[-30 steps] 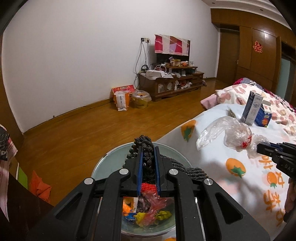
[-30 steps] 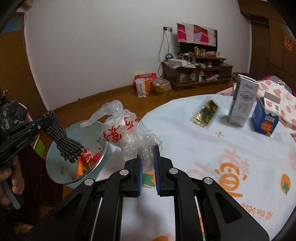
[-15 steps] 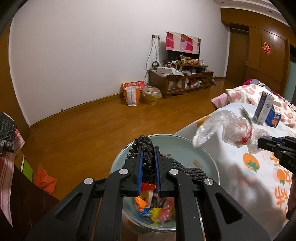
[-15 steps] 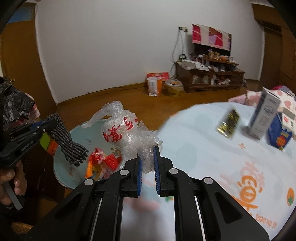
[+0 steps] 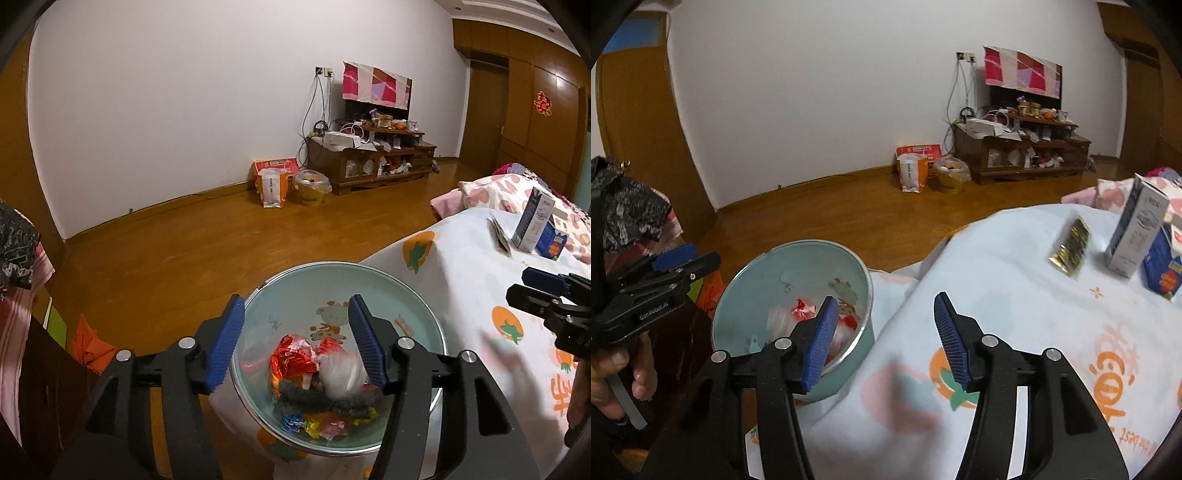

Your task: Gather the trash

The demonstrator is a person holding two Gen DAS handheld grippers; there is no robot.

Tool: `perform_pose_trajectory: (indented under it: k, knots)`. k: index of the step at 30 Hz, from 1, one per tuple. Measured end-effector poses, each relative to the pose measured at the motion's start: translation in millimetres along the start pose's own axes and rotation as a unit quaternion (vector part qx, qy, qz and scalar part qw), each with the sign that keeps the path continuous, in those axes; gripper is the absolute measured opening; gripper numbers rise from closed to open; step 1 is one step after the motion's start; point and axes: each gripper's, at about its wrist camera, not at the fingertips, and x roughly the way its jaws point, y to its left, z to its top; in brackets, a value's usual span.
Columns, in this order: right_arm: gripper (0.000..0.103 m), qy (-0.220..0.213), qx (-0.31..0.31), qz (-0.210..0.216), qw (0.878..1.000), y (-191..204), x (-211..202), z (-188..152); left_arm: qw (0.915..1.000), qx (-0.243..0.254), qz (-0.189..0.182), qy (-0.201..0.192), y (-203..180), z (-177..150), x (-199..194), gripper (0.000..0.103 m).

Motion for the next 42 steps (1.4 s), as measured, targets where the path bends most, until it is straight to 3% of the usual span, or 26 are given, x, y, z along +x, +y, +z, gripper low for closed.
perform_pose_trajectory:
  k: [22,42]
  knots:
    - [0.058,-0.08,0.038,-0.051,0.995,-31.0,-91.5,-19.5,0.9981,0.012,-0.023,-0.056,-25.3,7.8,-56.7,0.087]
    - [0.06,-0.093,0.04,-0.052,0.994,-28.2,-103.2,-21.0,0.998,0.01,-0.023,-0.058,-24.2,10.5,-59.3,0.091]
